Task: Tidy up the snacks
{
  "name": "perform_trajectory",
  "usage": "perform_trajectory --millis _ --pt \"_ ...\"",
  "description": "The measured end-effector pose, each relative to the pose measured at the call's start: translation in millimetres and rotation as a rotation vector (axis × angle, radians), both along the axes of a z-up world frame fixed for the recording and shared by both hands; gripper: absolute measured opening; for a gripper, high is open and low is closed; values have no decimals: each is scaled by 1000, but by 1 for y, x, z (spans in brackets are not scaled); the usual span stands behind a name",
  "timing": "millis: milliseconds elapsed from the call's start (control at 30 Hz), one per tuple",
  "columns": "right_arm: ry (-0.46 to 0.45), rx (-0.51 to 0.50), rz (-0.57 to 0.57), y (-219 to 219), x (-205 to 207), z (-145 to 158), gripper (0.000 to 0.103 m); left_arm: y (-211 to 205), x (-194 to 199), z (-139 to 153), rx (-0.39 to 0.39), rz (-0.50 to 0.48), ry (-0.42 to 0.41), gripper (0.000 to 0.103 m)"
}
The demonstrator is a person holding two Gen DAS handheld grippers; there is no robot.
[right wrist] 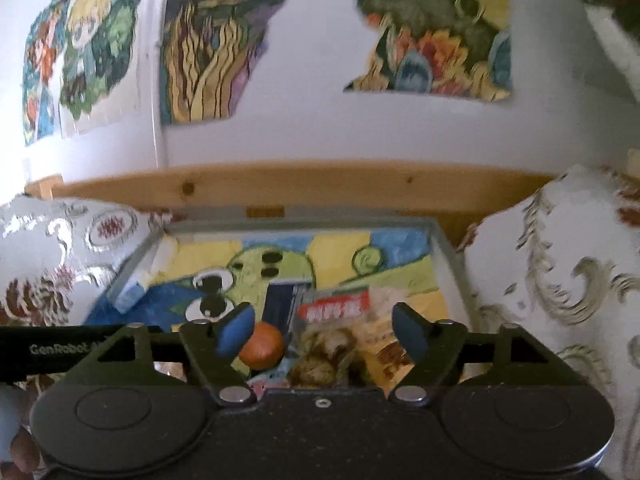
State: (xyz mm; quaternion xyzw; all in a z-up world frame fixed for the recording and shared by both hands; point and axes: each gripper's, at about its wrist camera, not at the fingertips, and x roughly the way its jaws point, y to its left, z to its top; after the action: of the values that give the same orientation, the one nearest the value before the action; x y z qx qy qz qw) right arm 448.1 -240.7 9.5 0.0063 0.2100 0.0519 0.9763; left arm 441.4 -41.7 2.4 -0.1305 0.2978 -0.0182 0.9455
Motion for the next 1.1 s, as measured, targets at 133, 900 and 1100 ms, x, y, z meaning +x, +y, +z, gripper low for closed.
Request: perform_trajectory --millis 133,900,1100 --pt "-48 15 -8 -6 -25 17 89 7 -22 14 -11 39 -56 102" --pt "-166 33 -42 -8 -222 38 102 22 -203 46 152 64 -224 103" --pt "-153 32 -48 -5 -258 31 102 26 -237 35 186 76 -212 103"
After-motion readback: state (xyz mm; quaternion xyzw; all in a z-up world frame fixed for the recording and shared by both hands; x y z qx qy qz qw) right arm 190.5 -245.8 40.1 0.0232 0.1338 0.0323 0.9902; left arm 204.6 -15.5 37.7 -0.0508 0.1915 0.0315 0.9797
